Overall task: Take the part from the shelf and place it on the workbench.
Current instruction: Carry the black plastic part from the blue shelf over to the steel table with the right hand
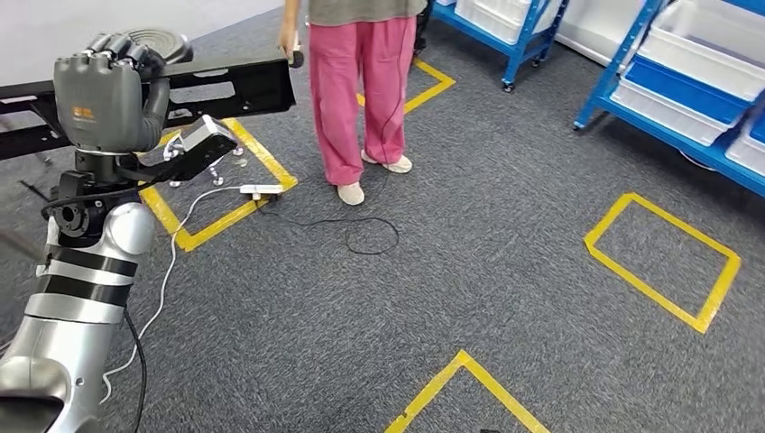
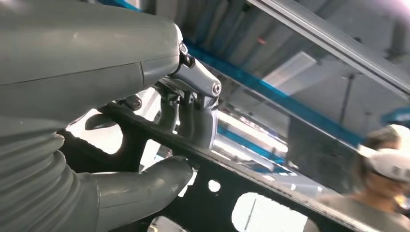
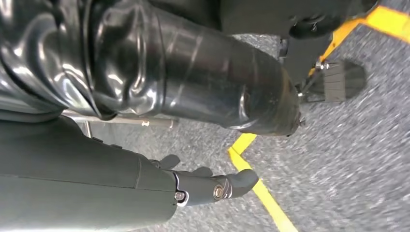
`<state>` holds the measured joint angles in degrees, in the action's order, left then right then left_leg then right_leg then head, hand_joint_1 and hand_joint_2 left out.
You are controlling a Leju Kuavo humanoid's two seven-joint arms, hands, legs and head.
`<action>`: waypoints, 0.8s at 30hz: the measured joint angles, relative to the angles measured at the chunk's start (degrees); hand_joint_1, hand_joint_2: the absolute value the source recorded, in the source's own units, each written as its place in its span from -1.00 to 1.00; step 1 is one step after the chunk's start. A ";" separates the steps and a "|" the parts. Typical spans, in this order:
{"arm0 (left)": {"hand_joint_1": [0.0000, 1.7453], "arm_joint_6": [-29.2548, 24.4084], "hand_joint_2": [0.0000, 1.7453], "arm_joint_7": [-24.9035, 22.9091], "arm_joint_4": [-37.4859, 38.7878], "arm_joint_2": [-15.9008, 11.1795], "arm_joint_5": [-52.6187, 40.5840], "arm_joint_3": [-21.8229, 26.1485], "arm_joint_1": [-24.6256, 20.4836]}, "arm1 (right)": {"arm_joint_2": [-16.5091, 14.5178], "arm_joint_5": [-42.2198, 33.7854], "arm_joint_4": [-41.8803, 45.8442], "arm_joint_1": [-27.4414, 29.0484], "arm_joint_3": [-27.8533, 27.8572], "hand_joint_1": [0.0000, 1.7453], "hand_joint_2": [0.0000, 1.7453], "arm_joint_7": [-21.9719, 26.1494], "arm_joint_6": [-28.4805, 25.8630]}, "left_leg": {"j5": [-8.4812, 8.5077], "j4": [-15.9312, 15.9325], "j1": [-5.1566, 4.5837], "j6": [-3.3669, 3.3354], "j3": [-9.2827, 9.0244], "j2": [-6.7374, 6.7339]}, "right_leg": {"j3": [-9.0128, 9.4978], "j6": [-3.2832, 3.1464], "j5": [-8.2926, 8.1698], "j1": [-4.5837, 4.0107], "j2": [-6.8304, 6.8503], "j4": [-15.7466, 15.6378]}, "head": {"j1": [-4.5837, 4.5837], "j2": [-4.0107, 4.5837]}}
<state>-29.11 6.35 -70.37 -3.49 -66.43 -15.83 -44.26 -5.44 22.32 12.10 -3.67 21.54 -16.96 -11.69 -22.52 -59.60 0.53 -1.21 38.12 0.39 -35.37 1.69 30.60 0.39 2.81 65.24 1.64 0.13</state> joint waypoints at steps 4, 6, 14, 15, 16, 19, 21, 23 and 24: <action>1.00 0.08 1.00 -0.09 0.10 0.53 -0.14 -0.09 0.25 | -0.03 0.21 -0.02 0.30 0.01 -1.00 -1.00 -0.23 -0.01 | 0.24 0.00 -0.04 -0.44 0.33 3.31 | -5.70 0.09 2.73 0.04 -2.70 10.13 | -0.12 0.00; 1.00 0.13 1.00 -0.14 0.12 0.54 -0.14 -0.10 0.25 | 0.01 0.34 -0.02 0.34 0.01 -1.00 -1.00 -0.24 -0.02 | 0.37 -0.02 0.01 -0.33 0.34 5.00 | -3.16 0.92 -0.33 0.23 -3.74 3.88 | -0.13 0.00; 1.00 0.14 1.00 -0.27 0.11 0.25 -0.14 0.02 0.17 | 0.09 0.66 -0.06 0.24 0.03 -1.00 -1.00 -0.24 -0.18 | -0.11 -1.80 -0.18 1.78 2.06 5.12 | 2.04 -0.50 -4.71 0.65 -4.25 -6.40 | 0.07 0.00; 1.00 0.14 1.00 -0.27 0.11 0.25 -0.14 0.01 0.15 | 0.07 0.67 -0.06 0.30 0.03 -1.00 -1.00 -0.24 -0.19 | -1.73 -4.56 -0.23 1.90 3.29 2.91 | 2.16 -0.84 -4.75 0.69 -3.46 -6.50 | 0.13 0.00; 1.00 0.15 1.00 -0.27 0.14 0.24 -0.14 -0.02 0.15 | 0.07 0.69 -0.06 0.38 0.03 -1.00 -1.00 -0.24 -0.19 | -3.60 -8.13 -0.23 2.09 4.91 1.36 | 2.24 -1.07 -4.67 0.55 -2.70 -6.50 | 0.19 0.00; 1.00 0.18 1.00 -0.27 0.43 0.23 -0.14 -0.07 0.44 | 0.14 0.78 -0.06 0.54 0.03 -1.00 -1.00 -0.24 -0.20 | -5.95 -15.49 0.25 2.57 8.35 0.41 | 2.33 -1.34 -4.52 0.37 -0.15 -6.48 | 0.21 0.00; 1.00 0.19 1.00 -0.27 0.54 0.20 -0.14 -0.06 0.46 | 0.14 0.82 -0.06 0.49 0.03 -1.00 -1.00 -0.24 -0.19 | -3.26 -11.05 0.55 2.76 5.81 -0.52 | 2.45 -1.21 -4.31 0.38 1.50 -6.44 | 0.22 0.00; 1.00 0.20 1.00 -0.27 0.54 0.25 -0.14 -0.08 0.28 | 0.18 0.87 -0.06 0.41 0.03 -1.00 -1.00 -0.24 -0.16 | -0.88 -3.99 0.40 2.80 1.81 -3.35 | 2.64 -0.68 -3.85 -0.01 2.87 -6.24 | 0.19 0.00; 1.00 0.20 1.00 -0.27 0.54 0.30 -0.14 -0.10 0.17 | 0.23 0.88 -0.06 0.38 0.03 -1.00 -1.00 -0.24 -0.15 | -0.45 -1.92 0.22 2.59 0.68 -4.24 | 2.73 -0.40 -3.64 -0.29 3.48 -6.17 | 0.09 0.00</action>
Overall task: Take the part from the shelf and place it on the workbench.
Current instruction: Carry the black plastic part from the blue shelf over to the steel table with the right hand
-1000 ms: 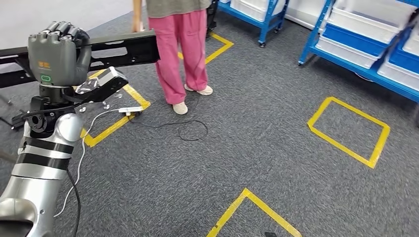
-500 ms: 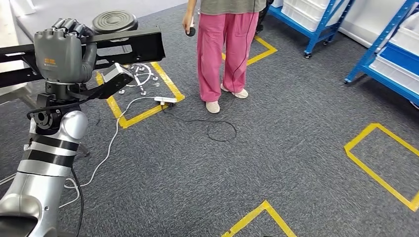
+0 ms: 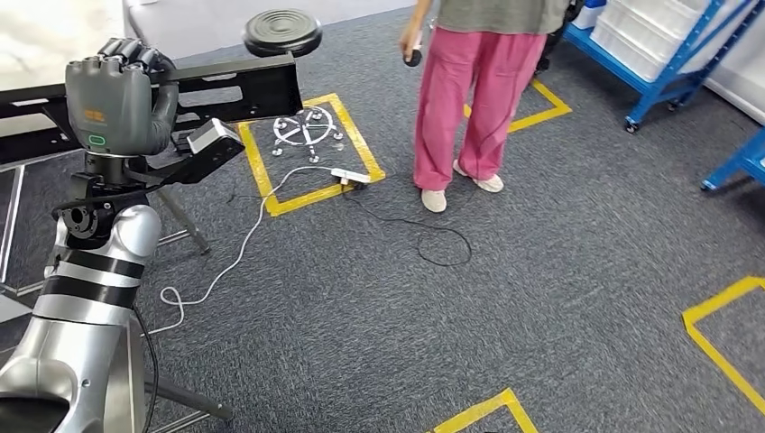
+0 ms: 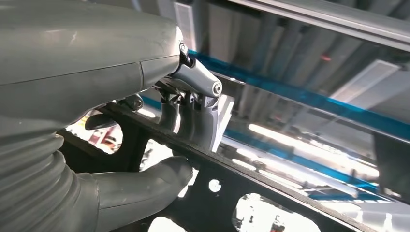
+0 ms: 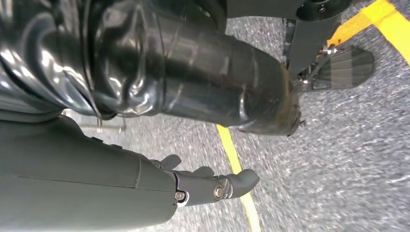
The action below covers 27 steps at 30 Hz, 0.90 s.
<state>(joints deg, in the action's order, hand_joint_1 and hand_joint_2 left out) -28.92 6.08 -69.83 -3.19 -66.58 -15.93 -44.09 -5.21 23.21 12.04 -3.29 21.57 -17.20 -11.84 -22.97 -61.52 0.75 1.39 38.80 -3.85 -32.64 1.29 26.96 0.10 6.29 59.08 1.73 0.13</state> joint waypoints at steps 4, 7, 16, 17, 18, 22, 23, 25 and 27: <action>1.00 -0.04 1.00 -0.01 -0.02 -0.12 0.00 0.10 -0.23 | 0.03 0.08 0.00 -0.17 0.01 -1.00 -1.00 0.01 0.04 | 0.22 1.12 -0.41 -1.44 -0.06 2.34 | 0.02 0.79 0.84 -0.12 1.09 0.45 | -0.36 0.00; 1.00 -0.07 1.00 -0.01 -0.02 -0.03 0.00 0.11 -0.52 | -0.10 0.29 -0.01 -0.16 0.01 -1.00 -1.00 0.02 0.05 | 0.55 1.28 -0.15 -2.56 0.07 4.50 | -3.51 0.56 4.27 0.29 -4.26 7.81 | -0.54 0.00; 1.00 -0.07 1.00 -0.01 0.00 0.09 0.00 0.09 -0.32 | -0.14 0.68 -0.03 -0.09 0.03 -1.00 -1.00 0.19 0.07 | 1.37 1.21 -0.32 -2.10 0.55 11.63 | -1.38 1.37 0.23 0.76 -9.69 1.28 | -0.60 0.00; 1.00 -0.07 1.00 -0.02 0.00 0.02 0.00 0.12 -0.31 | -0.14 0.70 -0.03 -0.15 0.03 -1.00 -1.00 0.23 0.07 | 1.59 1.35 -0.34 -1.73 0.65 12.19 | -1.16 1.04 0.05 0.60 -9.44 1.00 | -0.58 0.00; 1.00 -0.07 1.00 -0.02 -0.01 -0.10 0.01 0.17 -0.29 | -0.14 0.73 -0.03 -0.22 0.04 -1.00 -1.00 0.28 0.07 | 1.84 1.55 -0.24 -1.37 0.76 12.71 | -1.10 0.69 -0.17 0.61 -8.76 0.90 | -0.57 0.00; 1.00 -0.07 1.00 -0.01 -0.01 -0.52 0.02 0.28 -0.30 | -0.20 0.75 -0.03 -0.26 0.07 -1.00 -1.00 0.37 0.08 | -1.90 -4.42 -0.47 -0.61 3.68 7.15 | -0.94 -0.77 -0.85 0.86 -6.07 0.32 | -0.14 0.00; 1.00 -0.07 1.00 -0.01 -0.01 -0.55 0.02 0.25 -0.26 | -0.20 0.75 -0.03 -0.16 0.08 -1.00 -1.00 0.37 0.09 | -3.91 -8.32 -0.47 -0.45 5.38 5.62 | -0.95 -0.95 -0.86 0.74 -5.40 0.31 | -0.03 0.00; 1.00 -0.07 1.00 0.00 0.01 -0.55 0.02 0.20 -0.03 | -0.15 0.77 -0.02 0.05 0.09 -1.00 -1.00 0.37 0.10 | -6.11 -14.27 -0.31 -0.24 7.95 4.61 | -1.00 -1.06 -0.81 0.57 -3.84 0.32 | -0.03 0.00; 1.00 -0.07 1.00 0.00 0.02 -0.56 0.02 0.21 0.08 | -0.12 0.78 -0.02 0.10 0.11 -1.00 -1.00 0.37 0.10 | -4.47 -12.22 -0.17 -0.18 6.50 4.09 | -0.97 -1.08 -0.70 0.53 -2.22 0.34 | -0.01 0.00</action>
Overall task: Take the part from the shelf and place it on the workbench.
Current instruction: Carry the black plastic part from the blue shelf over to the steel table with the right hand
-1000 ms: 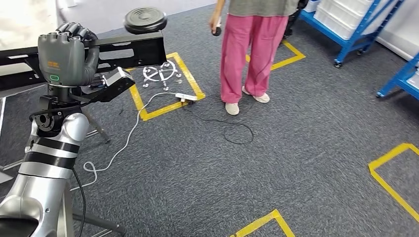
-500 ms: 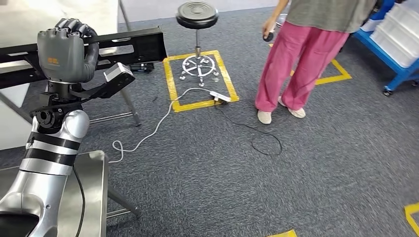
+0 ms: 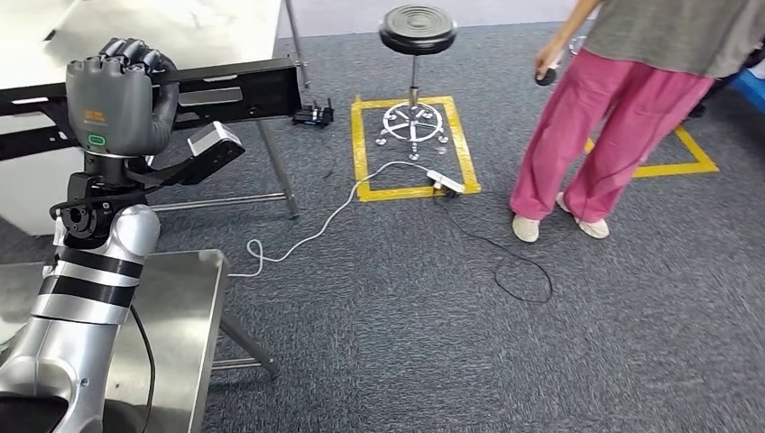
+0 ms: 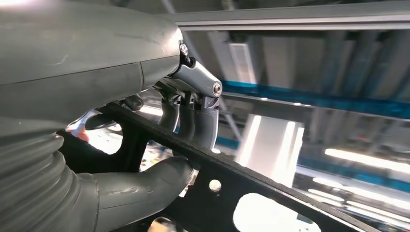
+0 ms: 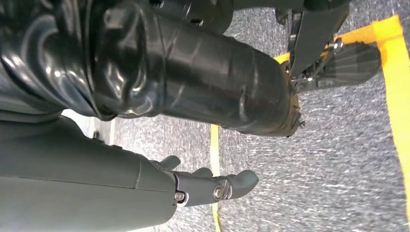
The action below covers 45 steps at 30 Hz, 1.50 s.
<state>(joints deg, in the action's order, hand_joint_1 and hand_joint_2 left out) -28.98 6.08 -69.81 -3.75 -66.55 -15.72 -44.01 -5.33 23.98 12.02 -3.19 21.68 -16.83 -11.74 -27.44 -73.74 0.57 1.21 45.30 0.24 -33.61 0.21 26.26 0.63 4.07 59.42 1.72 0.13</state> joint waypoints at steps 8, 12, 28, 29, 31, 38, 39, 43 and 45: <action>1.00 -0.01 1.00 -0.01 -0.04 -0.11 0.00 0.09 -0.40 | 0.00 0.29 -0.01 -0.42 0.01 -1.00 -1.00 -0.01 0.00 | 4.40 13.33 -0.64 -2.12 -7.16 -1.27 | 0.45 1.62 1.44 -0.73 2.64 0.67 | -0.32 0.00; 1.00 -0.01 1.00 0.00 -0.03 0.28 -0.01 0.03 -0.57 | -0.09 0.55 -0.02 -0.27 0.01 -1.00 -1.00 0.07 0.00 | 4.96 13.57 -0.27 -3.29 -6.91 1.69 | -5.80 1.33 6.48 -0.38 -3.45 13.08 | -0.60 0.00; 1.00 -0.22 1.00 -0.04 -0.01 -0.28 -0.11 -0.01 -0.12 | -0.09 1.22 -0.05 -0.01 0.05 -1.00 -1.00 0.07 -0.13 | -1.63 -1.04 -0.09 -0.40 0.80 0.72 | -0.13 0.15 -0.76 0.17 -2.08 -0.69 | -0.14 0.00; 1.00 -0.22 1.00 -0.04 -0.01 -0.28 -0.11 -0.02 0.02 | -0.08 1.22 -0.06 0.05 0.05 -1.00 -1.00 0.07 -0.13 | -1.97 -2.70 0.07 -0.21 1.48 0.53 | -0.16 0.14 -0.73 0.20 -1.19 -0.67 | -0.13 0.00; 1.00 -0.22 1.00 -0.04 0.00 -0.29 -0.11 -0.02 0.11 | -0.13 1.22 -0.07 0.07 0.05 -1.00 -1.00 0.07 -0.13 | 0.33 1.08 0.43 0.12 -0.85 -0.33 | -0.06 0.29 -0.59 0.30 0.52 -0.64 | -0.10 0.00; 1.00 -0.33 1.00 -0.06 -0.04 -0.38 -0.11 0.07 -0.04 | -0.01 1.23 -0.07 -0.29 0.05 -1.00 -1.00 0.07 -0.13 | 4.26 13.13 -0.12 -1.56 -7.19 -1.89 | 0.71 2.09 0.49 -0.41 4.07 -0.35 | -0.63 0.00; 1.00 -0.34 1.00 -0.08 -0.06 -0.38 -0.11 0.10 -0.14 | 0.00 1.24 -0.07 -0.34 0.05 -1.00 -1.00 0.07 -0.13 | 4.44 13.24 -0.05 -2.00 -7.13 -1.13 | 0.26 2.27 1.08 -0.24 2.70 0.57 | -0.64 0.00; 1.00 -0.33 1.00 -0.09 -0.05 -0.03 -0.11 0.05 -0.13 | -0.08 1.23 -0.09 -0.18 0.05 -1.00 -1.00 0.07 -0.13 | 4.82 13.37 0.16 -3.09 -6.87 1.97 | -6.56 1.93 6.35 0.13 -3.57 13.91 | -0.90 0.00; 1.00 -0.33 1.00 -0.09 -0.03 0.00 -0.11 0.01 0.09 | -0.09 1.22 -0.09 -0.06 0.05 -1.00 -1.00 0.08 -0.13 | 4.94 13.36 0.07 -3.21 -6.79 3.86 | -8.36 2.25 6.39 0.07 -3.95 16.38 | -0.91 0.00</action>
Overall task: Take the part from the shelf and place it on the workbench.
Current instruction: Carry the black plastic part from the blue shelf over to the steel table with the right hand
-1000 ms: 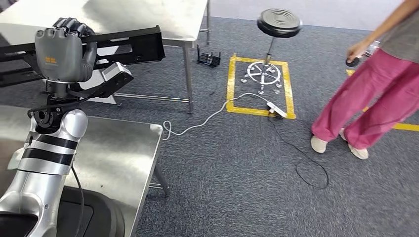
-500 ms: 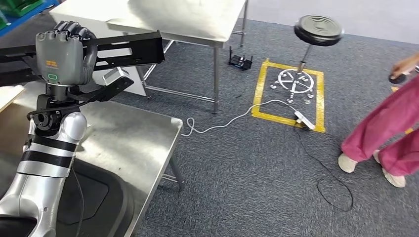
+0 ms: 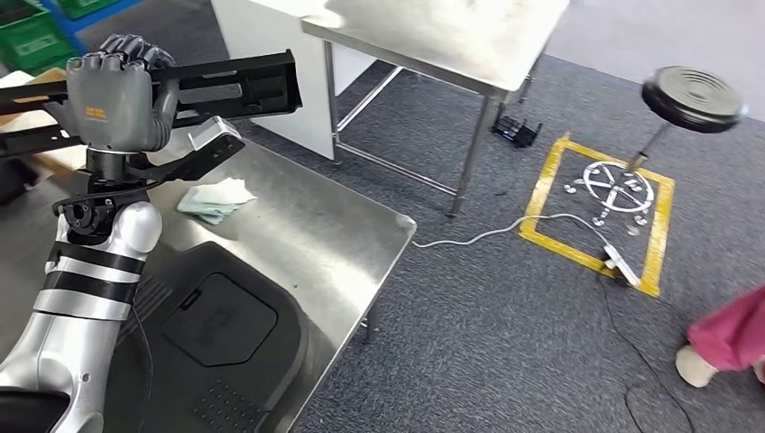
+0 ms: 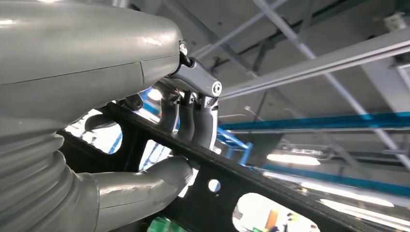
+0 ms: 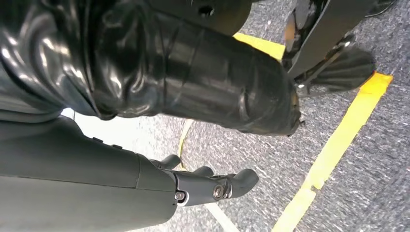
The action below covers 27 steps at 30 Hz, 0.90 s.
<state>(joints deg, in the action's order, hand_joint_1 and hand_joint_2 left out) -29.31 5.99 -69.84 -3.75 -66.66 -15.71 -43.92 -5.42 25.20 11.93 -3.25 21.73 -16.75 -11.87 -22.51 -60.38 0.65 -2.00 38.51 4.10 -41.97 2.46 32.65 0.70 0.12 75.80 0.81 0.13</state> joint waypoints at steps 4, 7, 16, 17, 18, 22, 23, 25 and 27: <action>1.00 0.01 1.00 0.00 0.01 -0.01 0.00 0.00 0.01 | 0.06 0.00 0.00 -0.03 -0.01 -1.00 -1.00 0.03 0.00 | 0.34 -0.04 -0.05 0.39 0.13 3.38 | 6.12 0.52 -5.80 0.01 -3.54 -13.90 | 0.03 0.00; 1.00 0.02 1.00 -0.01 0.01 -0.20 0.00 0.03 0.02 | 0.03 0.00 0.00 -0.17 0.00 -1.00 -1.00 0.04 0.00 | 0.83 0.29 0.03 1.30 0.47 5.31 | 7.74 -0.22 -6.80 -0.27 -3.69 -16.50 | 0.08 0.00; 1.00 0.02 1.00 0.02 0.03 -0.72 0.00 0.06 0.32 | -0.28 0.01 0.00 0.13 0.02 -1.00 -1.00 0.08 0.00 | -5.60 -13.82 0.34 3.13 6.73 -3.84 | 8.35 -2.09 -7.12 0.24 3.65 -17.30 | 0.72 0.00; 1.00 0.02 1.00 0.02 0.02 -0.73 0.00 0.06 0.32 | -0.34 0.01 0.00 0.11 0.02 -1.00 -1.00 0.08 0.00 | -3.81 -10.18 0.50 3.29 4.59 -4.73 | 8.52 -1.90 -6.95 0.32 4.44 -17.25 | 0.73 0.00; 1.00 0.02 1.00 0.02 0.02 -0.73 0.00 0.07 0.30 | -0.34 0.02 0.00 0.09 0.02 -1.00 -1.00 0.08 0.00 | -2.47 -6.22 0.39 3.41 2.29 -6.27 | 8.71 -1.59 -6.73 0.18 5.15 -17.18 | 0.75 0.00; 1.00 0.04 1.00 0.01 0.01 -0.77 0.00 0.04 0.25 | -0.26 0.02 -0.01 -0.08 0.03 -1.00 -1.00 0.09 -0.01 | -1.12 -0.43 -0.07 2.15 -0.49 -7.28 | 9.24 -0.55 -6.11 -0.63 7.63 -17.02 | 0.74 0.00; 1.00 0.04 1.00 0.00 -0.01 -0.83 0.00 0.08 0.26 | -0.24 0.03 0.00 -0.13 0.03 -1.00 -1.00 0.11 -0.01 | -0.99 -0.36 -0.06 1.75 -0.37 -6.42 | 9.21 -0.34 -5.99 -0.61 8.03 -17.04 | 0.71 0.00; 1.00 0.06 1.00 -0.03 -0.05 -0.88 0.00 0.15 0.10 | -0.22 0.05 0.00 -0.18 0.04 -1.00 -1.00 0.18 0.00 | -0.65 -0.17 0.10 0.97 -0.24 -4.87 | 8.42 -0.06 -4.81 -0.31 5.98 -15.29 | 0.67 0.00; 1.00 0.16 1.00 -0.05 -0.05 -0.74 0.00 0.12 -0.05 | -0.20 0.12 -0.01 -0.14 0.04 -1.00 -1.00 0.24 0.00 | -0.38 -0.09 0.26 0.37 -0.04 -3.40 | 5.46 -0.27 -2.10 -0.05 2.12 -9.16 | 0.57 0.00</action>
<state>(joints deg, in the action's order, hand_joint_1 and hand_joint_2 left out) -29.15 5.93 -69.89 -4.49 -66.66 -15.59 -43.97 -5.62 25.32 11.92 -3.40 21.77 -16.51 -11.87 -22.89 -60.47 0.91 -1.63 38.47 0.70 -36.51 2.19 30.55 0.66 2.24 66.64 1.38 0.13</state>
